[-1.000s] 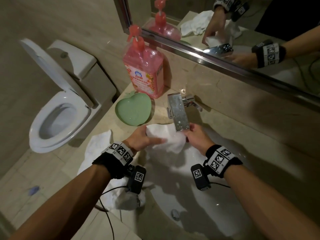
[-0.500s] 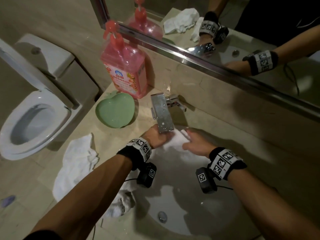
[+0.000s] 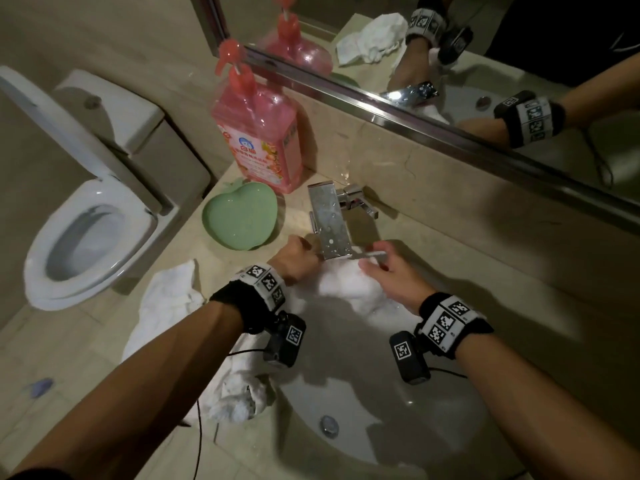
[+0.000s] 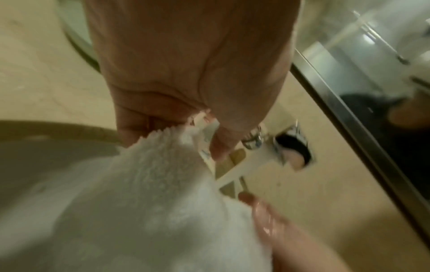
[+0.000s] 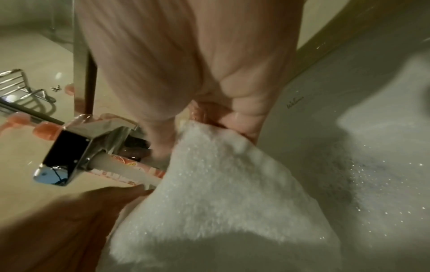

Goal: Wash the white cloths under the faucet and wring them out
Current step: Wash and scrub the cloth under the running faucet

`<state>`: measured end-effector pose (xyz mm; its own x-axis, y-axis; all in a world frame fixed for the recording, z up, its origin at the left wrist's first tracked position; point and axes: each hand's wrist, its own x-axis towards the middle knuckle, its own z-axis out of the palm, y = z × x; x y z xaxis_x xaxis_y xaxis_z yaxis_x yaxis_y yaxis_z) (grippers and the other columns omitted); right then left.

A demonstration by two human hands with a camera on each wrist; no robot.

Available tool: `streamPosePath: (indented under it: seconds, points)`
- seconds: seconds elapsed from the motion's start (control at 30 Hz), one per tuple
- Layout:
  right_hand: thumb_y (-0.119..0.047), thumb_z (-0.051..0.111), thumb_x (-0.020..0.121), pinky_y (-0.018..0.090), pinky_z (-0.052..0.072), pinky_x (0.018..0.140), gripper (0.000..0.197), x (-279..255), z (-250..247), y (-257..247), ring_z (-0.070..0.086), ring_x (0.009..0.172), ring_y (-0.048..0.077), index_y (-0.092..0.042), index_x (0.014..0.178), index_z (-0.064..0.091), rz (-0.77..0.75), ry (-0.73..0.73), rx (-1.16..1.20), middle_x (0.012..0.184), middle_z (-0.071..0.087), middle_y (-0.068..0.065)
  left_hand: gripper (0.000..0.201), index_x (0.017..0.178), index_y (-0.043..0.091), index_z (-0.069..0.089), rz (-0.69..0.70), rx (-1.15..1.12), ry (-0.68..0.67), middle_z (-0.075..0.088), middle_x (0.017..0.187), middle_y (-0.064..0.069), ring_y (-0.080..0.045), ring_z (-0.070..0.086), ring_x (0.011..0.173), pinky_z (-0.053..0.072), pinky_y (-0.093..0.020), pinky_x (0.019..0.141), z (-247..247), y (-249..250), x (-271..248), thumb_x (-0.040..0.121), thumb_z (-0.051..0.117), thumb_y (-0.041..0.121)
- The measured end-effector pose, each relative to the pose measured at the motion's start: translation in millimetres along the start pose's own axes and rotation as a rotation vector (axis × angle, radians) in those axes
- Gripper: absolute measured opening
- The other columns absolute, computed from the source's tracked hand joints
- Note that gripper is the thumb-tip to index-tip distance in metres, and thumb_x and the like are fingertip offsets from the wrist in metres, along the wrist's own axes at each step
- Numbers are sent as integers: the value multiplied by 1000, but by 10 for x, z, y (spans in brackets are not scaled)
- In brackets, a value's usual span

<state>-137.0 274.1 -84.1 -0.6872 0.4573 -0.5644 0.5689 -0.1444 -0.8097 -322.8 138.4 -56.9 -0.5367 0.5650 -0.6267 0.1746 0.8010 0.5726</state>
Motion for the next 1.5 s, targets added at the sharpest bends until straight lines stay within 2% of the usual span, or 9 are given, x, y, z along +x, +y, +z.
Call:
streamPosePath:
  seconds: [0.17, 0.4, 0.6, 0.77, 0.93, 1.03, 1.13, 1.3, 1.5]
  points:
    - [-19, 78, 87, 38, 52, 75, 37, -54, -14, -88, 67, 94, 31, -36, 112, 57, 19, -194, -254, 114, 67, 11, 72, 131, 21, 46, 129, 47, -207, 54, 113, -7, -19, 56, 87, 48, -28, 68, -159, -110, -176, 71, 84, 11]
    - [-4, 79, 84, 24, 56, 65, 29, -107, -97, -144, 70, 98, 17, -22, 104, 66, -10, -66, 24, 121, 68, 8, 39, 129, 20, 60, 303, 384, -82, 63, 129, -10, -31, 58, 117, 45, -31, 100, 55, -99, -215, 94, 48, 11]
    - [-4, 83, 78, 44, 49, 105, 55, -125, -250, 35, 53, 127, 21, -27, 121, 59, 67, -80, -52, 140, 54, 1, 37, 127, 15, 57, 319, -165, -72, 67, 117, -5, -26, 64, 111, 52, -19, 88, 264, 14, -50, 92, 59, 4]
    - [-17, 82, 82, 28, 45, 72, 38, -93, -300, 204, 58, 108, 20, -30, 110, 60, 70, 83, -235, 125, 62, 3, 41, 119, 18, 66, 176, 82, 144, 69, 116, -7, -26, 66, 105, 54, -37, 93, 386, 182, 110, 86, 67, 43]
    - [-24, 88, 76, 23, 45, 73, 38, -51, -255, 213, 57, 108, 10, -33, 103, 63, 10, 206, 8, 122, 62, -7, 24, 114, 14, 62, 188, 272, 199, 69, 111, -16, -37, 66, 100, 49, -30, 76, 249, 91, 75, 93, 56, 24]
    - [-20, 84, 82, 16, 44, 70, 30, -17, -166, 129, 60, 99, 8, -34, 102, 67, -45, 205, 38, 112, 64, -12, 18, 106, 17, 64, 96, -25, 142, 69, 98, -10, -32, 68, 85, 59, -35, 70, 143, -19, 27, 95, 50, 15]
    - [-14, 83, 81, 27, 52, 85, 35, 9, -96, 44, 61, 108, 9, -35, 106, 69, -54, 37, -52, 116, 62, -19, 14, 90, 18, 61, 75, -315, 15, 60, 76, -1, -14, 57, 58, 49, -17, 46, 37, -135, -82, 94, 58, 5]
    - [-12, 87, 73, 32, 54, 87, 51, 15, 171, -116, 64, 102, 16, -18, 120, 69, -157, 121, -408, 113, 68, -3, 47, 120, 20, 64, 177, 209, 3, 66, 112, -1, -20, 64, 96, 50, -24, 83, -101, -341, -221, 77, 80, 25]
    - [-25, 82, 83, 9, 45, 53, 15, -57, 237, -230, 65, 74, 6, -25, 97, 76, -247, 168, -501, 84, 70, -8, 24, 113, 12, 64, 284, 411, 105, 57, 97, -16, -34, 56, 98, 40, -35, 78, -88, -370, -331, 98, 55, 28]
